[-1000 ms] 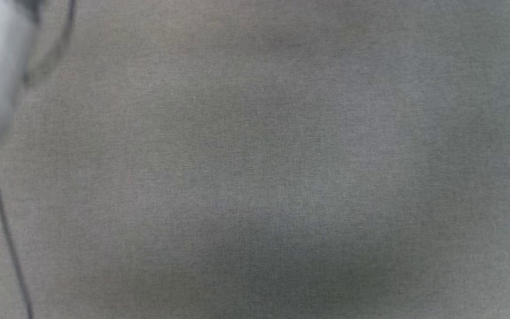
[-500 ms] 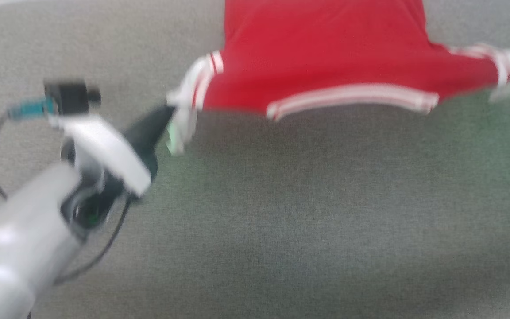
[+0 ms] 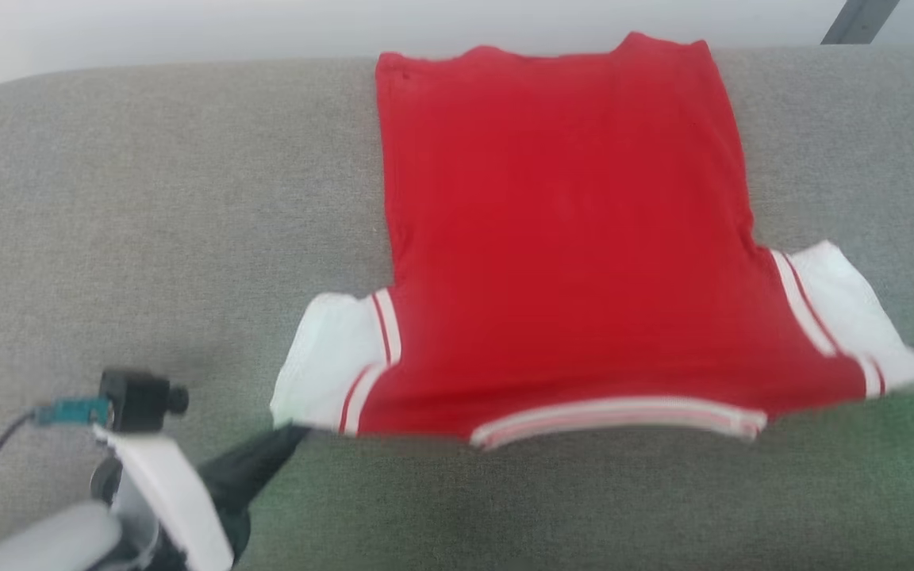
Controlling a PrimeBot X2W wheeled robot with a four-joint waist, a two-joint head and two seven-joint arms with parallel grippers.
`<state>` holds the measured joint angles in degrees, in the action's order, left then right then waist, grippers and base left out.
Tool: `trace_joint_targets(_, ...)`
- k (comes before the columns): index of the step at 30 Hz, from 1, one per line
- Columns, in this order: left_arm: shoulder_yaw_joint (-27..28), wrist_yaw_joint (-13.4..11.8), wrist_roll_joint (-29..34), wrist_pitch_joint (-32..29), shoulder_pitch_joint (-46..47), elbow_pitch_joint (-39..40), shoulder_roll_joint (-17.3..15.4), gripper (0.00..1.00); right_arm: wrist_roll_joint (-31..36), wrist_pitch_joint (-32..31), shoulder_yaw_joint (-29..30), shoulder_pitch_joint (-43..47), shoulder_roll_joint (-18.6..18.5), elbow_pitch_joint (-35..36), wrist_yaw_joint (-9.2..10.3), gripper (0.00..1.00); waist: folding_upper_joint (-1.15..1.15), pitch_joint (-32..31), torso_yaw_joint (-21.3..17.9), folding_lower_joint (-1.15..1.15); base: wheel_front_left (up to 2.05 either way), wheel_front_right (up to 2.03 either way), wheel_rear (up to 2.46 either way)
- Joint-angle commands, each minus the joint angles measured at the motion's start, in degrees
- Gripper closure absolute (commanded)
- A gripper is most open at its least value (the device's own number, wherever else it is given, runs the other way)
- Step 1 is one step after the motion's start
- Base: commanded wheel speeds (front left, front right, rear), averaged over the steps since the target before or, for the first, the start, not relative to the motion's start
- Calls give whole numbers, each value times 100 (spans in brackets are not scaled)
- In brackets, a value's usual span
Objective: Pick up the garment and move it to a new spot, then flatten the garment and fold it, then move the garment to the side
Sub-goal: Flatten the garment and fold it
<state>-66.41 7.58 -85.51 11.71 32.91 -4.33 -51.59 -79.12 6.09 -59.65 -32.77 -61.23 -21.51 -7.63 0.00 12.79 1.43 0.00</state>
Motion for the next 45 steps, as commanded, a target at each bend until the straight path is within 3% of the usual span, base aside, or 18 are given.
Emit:
trace_joint_targets(1,-19,-21,24,53,-129,4,-154,100,-26,10,27,127,-122,13,26,100,0,-1,-7,0,0,0,0)
trace_joint_targets(6,-175,-21,144,90,-406,255,-446,100,-147,113,151,691,-379,413,26,100,0,17,-31,0,0,0,0)
trace_joint_targets(10,-190,-50,195,169,-531,208,-291,100,-35,196,251,937,-337,516,26,100,0,34,-59,0,0,0,0)
trace_joint_targets(15,-267,-39,203,152,-592,-119,98,100,387,-29,322,1002,-19,381,23,100,0,53,-91,0,0,0,0)
trace_joint_targets(26,-529,-39,657,-34,-583,-1374,965,100,1622,-517,570,1092,1111,-600,25,100,0,101,-96,0,0,0,0)
trace_joint_targets(35,-550,-46,790,64,-558,-1887,1304,100,2245,-696,943,1215,1687,-899,26,100,0,127,-180,0,0,0,0)
trace_joint_targets(36,-554,-48,815,71,-556,-1925,1323,100,2312,-687,996,1223,1711,-873,26,86,0,122,-199,0,0,0,0)
trace_joint_targets(37,-559,-53,838,70,-561,-1956,1336,100,2369,-702,1035,1234,1716,-814,25,58,0,120,-220,0,0,0,0)
trace_joint_targets(38,-560,-54,852,75,-566,-1978,1353,100,2373,-709,1096,1260,1716,-736,19,20,0,117,-241,0,0,0,0)
trace_joint_targets(39,-552,-54,853,95,-571,-1986,1366,100,2339,-741,1164,1285,1693,-640,19,0,0,114,-260,0,0,0,0)
trace_joint_targets(45,-419,-51,931,223,-632,-1869,1383,100,2229,-982,1772,1520,934,608,19,0,0,137,-343,0,0,0,0)
